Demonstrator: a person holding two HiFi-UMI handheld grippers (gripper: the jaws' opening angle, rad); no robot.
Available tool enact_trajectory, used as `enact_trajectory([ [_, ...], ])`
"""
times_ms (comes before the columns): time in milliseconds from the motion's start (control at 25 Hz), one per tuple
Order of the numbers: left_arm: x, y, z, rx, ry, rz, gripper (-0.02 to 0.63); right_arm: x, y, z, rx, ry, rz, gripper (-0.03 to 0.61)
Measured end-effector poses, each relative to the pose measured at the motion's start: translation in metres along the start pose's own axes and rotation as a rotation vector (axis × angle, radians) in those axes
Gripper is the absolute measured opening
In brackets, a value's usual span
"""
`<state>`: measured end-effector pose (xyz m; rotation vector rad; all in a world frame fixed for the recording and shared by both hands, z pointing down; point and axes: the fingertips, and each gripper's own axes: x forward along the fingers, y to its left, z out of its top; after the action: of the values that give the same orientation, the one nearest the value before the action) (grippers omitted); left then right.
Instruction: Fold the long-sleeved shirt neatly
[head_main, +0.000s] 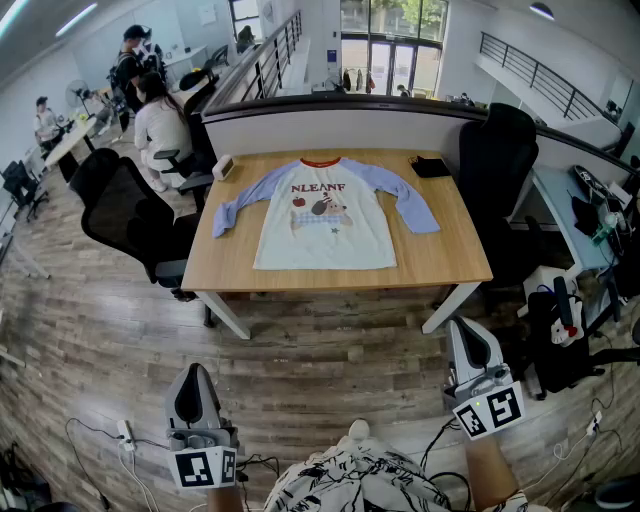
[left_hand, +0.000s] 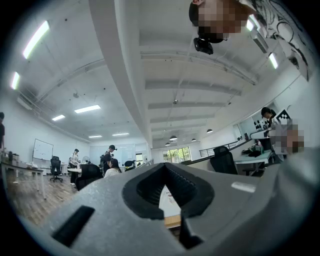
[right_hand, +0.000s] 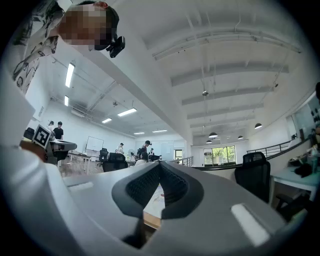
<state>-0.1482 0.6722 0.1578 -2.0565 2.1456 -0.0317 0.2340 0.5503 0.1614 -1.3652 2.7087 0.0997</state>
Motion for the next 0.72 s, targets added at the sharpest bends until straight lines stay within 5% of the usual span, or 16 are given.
enact_trajectory([
  [520, 0.0019, -0.0021, -0.0067, -0.015, 0.017, 0.0, 0.005, 0.0038, 0.0058, -0.0008, 0.011, -0.034, 0.018, 0.002],
  [720, 0.0005, -0.005, -0.0014, 0.05, -0.002, 0.006, 0.041, 0.0026, 0.0062, -0.0004, -0.006, -0.036, 0.018, 0.023],
])
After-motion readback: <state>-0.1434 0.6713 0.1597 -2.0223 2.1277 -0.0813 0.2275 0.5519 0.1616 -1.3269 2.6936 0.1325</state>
